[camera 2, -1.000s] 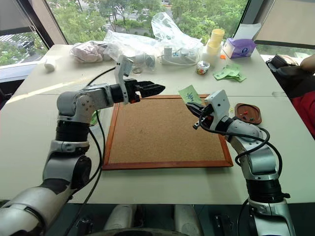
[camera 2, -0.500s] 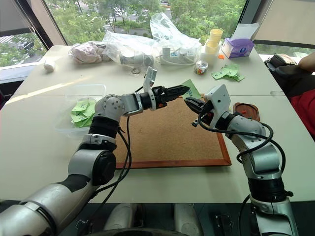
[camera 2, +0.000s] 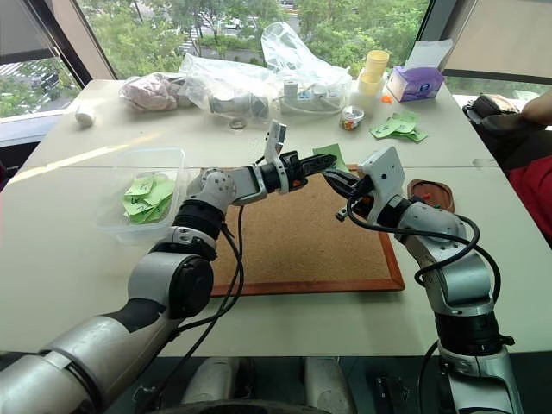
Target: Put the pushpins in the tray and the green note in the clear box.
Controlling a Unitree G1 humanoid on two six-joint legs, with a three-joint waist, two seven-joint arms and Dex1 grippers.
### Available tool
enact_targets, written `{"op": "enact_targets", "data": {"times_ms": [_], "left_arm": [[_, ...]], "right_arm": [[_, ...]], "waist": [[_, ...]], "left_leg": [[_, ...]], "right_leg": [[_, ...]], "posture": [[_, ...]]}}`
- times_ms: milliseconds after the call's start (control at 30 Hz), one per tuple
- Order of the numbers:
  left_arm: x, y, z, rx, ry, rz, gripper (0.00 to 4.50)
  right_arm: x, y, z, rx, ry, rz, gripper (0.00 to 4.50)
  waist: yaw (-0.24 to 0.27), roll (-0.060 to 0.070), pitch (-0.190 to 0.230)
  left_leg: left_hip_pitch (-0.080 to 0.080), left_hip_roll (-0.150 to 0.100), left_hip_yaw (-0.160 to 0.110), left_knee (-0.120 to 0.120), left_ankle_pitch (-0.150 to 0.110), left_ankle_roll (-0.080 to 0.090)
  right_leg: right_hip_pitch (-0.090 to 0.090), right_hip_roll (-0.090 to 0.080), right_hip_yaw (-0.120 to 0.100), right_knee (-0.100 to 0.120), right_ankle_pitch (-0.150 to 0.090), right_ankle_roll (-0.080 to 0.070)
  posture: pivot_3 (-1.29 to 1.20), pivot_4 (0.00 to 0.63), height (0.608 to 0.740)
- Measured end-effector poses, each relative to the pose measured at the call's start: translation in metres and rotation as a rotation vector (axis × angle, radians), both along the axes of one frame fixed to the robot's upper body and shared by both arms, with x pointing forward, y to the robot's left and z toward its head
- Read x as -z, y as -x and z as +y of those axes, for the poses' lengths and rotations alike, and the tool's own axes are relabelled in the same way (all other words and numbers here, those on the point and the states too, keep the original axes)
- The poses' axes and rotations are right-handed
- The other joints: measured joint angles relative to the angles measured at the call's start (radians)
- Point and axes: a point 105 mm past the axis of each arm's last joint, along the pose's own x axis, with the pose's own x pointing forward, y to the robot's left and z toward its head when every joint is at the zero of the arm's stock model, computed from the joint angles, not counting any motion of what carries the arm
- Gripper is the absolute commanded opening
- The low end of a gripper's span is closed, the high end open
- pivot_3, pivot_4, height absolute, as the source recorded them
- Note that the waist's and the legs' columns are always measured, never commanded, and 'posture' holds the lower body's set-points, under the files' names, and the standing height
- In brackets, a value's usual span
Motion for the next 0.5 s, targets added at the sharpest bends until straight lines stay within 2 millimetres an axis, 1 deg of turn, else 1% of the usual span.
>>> {"op": "enact_targets", "data": {"times_ms": [100, 200, 400, 433, 500], "left_arm": [[0.008, -0.001, 0.001, -0.007, -0.067, -0.047, 0.05], [0.021, -0.002, 0.009, -0.027, -0.107, -0.04, 0.05], [0.022, -0.003, 0.014, -0.034, -0.101, -0.042, 0.05], [0.022, -0.003, 0.015, -0.033, -0.114, -0.058, 0.05], [0.022, -0.001, 0.017, -0.022, -0.2, -0.171, 0.05]], "right_arm": [[0.0, -0.001, 0.0, 0.008, -0.005, -0.002, 0.0], [-0.003, -0.002, -0.003, 0.03, -0.025, -0.01, 0.0], [-0.012, 0.001, -0.006, 0.052, -0.066, -0.031, 0.0], [-0.012, 0.0, -0.008, 0.068, -0.08, -0.026, 0.0], [-0.014, -0.004, -0.025, 0.163, -0.129, -0.016, 0.0]], "waist": [[0.001, 0.0, 0.0], [0.0, 0.0, 0.0], [0.001, 0.0, 0.0], [0.001, 0.0, 0.0], [0.002, 0.0, 0.0]], "left_leg": [[0.0, 0.0, 0.0, 0.0, 0.0, 0.0], [0.0, 0.0, 0.0, 0.0, 0.0, 0.0], [0.0, 0.0, 0.0, 0.0, 0.0, 0.0], [0.0, 0.0, 0.0, 0.0, 0.0, 0.0], [0.0, 0.0, 0.0, 0.0, 0.0, 0.0]], "right_leg": [[0.0, 0.0, 0.0, 0.0, 0.0, 0.0], [0.0, 0.0, 0.0, 0.0, 0.0, 0.0], [0.0, 0.0, 0.0, 0.0, 0.0, 0.0], [0.0, 0.0, 0.0, 0.0, 0.0, 0.0], [0.0, -0.001, 0.0, 0.0, 0.0, 0.0]], "posture": [[0.0, 0.15, 0.738], [0.0, 0.15, 0.738], [0.0, 0.15, 0.738], [0.0, 0.15, 0.738], [0.0, 0.15, 0.738]]}}
